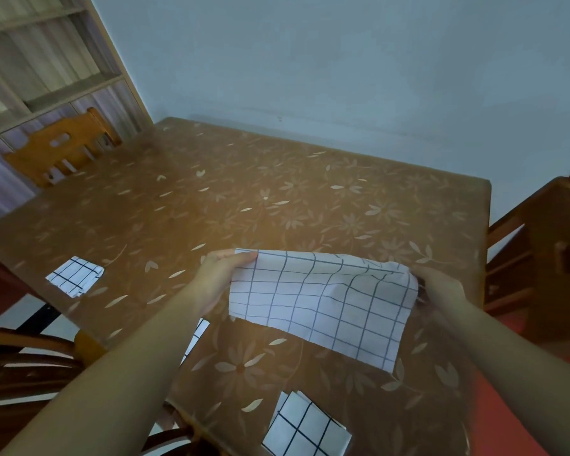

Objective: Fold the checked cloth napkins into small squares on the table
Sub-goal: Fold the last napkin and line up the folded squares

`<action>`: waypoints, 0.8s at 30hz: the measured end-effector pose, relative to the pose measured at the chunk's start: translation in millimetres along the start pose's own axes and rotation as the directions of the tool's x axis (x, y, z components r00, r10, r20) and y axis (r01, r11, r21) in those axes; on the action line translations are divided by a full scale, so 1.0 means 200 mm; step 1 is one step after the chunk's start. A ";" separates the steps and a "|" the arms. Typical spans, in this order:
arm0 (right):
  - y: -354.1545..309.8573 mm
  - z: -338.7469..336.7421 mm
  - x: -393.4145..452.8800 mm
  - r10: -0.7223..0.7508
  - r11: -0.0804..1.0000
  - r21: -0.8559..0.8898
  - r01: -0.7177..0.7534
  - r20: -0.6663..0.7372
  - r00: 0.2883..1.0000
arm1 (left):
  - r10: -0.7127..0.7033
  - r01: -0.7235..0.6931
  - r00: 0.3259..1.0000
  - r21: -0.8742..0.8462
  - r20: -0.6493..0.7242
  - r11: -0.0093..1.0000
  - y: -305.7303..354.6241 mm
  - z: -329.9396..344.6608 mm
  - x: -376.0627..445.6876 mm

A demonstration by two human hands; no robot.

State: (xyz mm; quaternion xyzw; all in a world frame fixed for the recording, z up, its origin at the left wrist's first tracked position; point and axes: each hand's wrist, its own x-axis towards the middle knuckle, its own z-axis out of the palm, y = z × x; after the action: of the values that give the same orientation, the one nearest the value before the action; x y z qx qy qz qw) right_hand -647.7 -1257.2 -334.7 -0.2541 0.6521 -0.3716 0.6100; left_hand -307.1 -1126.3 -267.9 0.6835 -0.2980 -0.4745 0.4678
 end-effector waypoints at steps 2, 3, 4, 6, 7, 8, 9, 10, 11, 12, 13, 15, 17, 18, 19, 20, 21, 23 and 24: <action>-0.02 0.00 0.00 -0.029 0.999 0.045 0.027 0.035 0.999 | 0.000 -0.001 1.000 -0.016 -0.005 1.000 0.00 0.00 0.01; -0.03 0.00 0.01 -0.041 0.997 0.072 0.037 0.055 0.998 | 0.003 -0.004 1.000 -0.016 -0.012 1.000 -0.01 0.00 0.02; -0.05 0.00 0.02 -0.046 0.994 0.098 0.039 0.072 0.996 | 0.009 -0.009 1.000 -0.015 -0.019 1.000 -0.01 0.00 0.02; -0.08 0.01 0.03 -0.040 0.989 0.145 0.026 0.089 0.995 | 0.022 -0.023 0.999 -0.027 -0.040 0.999 -0.01 0.01 0.04; -0.10 0.01 0.03 -0.044 0.985 0.167 0.028 0.092 0.995 | 0.030 -0.032 0.998 -0.036 -0.049 0.999 -0.01 0.01 0.04; -0.13 0.02 0.04 -0.052 0.980 0.196 0.034 0.088 0.995 | 0.041 -0.044 0.998 -0.041 -0.056 0.998 0.00 0.02 0.05; -0.17 0.03 0.04 -0.062 0.974 0.223 0.044 0.074 0.995 | 0.055 -0.058 0.997 -0.042 -0.062 0.997 0.01 0.03 0.05; -0.23 0.04 0.03 -0.080 0.969 0.240 0.062 0.062 0.995 | 0.066 -0.069 0.995 -0.046 -0.074 0.997 0.02 0.04 0.06; -0.29 0.05 0.03 -0.110 0.967 0.239 0.093 0.058 0.992 | 0.075 -0.080 0.993 -0.056 -0.093 0.995 0.04 0.05 0.07; -0.36 0.06 0.02 -0.147 0.966 0.224 0.130 0.063 0.987 | 0.085 -0.094 0.990 -0.072 -0.114 0.993 0.07 0.07 0.08; -0.42 0.06 0.01 -0.188 0.963 0.209 0.169 0.072 0.980 | 0.100 -0.112 0.987 -0.087 -0.128 0.990 0.11 0.08 0.09; -0.55 0.06 -0.01 -0.269 0.942 0.227 0.246 0.078 0.960 | 0.138 -0.154 0.982 -0.121 -0.130 0.981 0.18 0.12 0.11; -0.65 0.05 -0.05 -0.349 0.913 0.260 0.315 0.093 0.933 | 0.168 -0.188 0.977 -0.157 -0.134 0.969 0.26 0.14 0.13; -0.69 0.04 -0.07 -0.388 0.900 0.261 0.350 0.112 0.915 | 0.177 -0.200 0.975 -0.171 -0.136 0.965 0.28 0.14 0.13; -0.71 0.03 -0.08 -0.420 0.890 0.257 0.377 0.137 0.897 | 0.185 -0.208 0.973 -0.181 -0.136 0.961 0.29 0.13 0.14; -0.72 0.01 -0.09 -0.435 0.887 0.247 0.390 0.166 0.885 | 0.188 -0.211 0.974 -0.189 -0.130 0.959 0.29 0.13 0.14; -0.70 -0.02 -0.10 -0.439 0.890 0.229 0.395 0.194 0.877 | 0.189 -0.210 0.974 -0.196 -0.121 0.958 0.28 0.14 0.14; -0.61 -0.08 -0.07 -0.424 0.904 0.166 0.394 0.233 0.875 | 0.163 -0.183 0.980 -0.202 -0.114 0.962 0.19 0.15 0.14; -0.53 -0.11 -0.05 -0.414 0.910 0.086 0.405 0.238 0.879 | 0.136 -0.157 0.983 -0.192 -0.120 0.969 0.13 0.16 0.14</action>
State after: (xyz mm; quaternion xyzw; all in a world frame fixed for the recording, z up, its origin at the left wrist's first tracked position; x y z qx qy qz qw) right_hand -681.5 -1309.2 -244.6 -0.4206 0.4950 -0.4679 0.5993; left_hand -324.7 -1171.6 -257.0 0.6330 -0.2731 -0.4294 0.5833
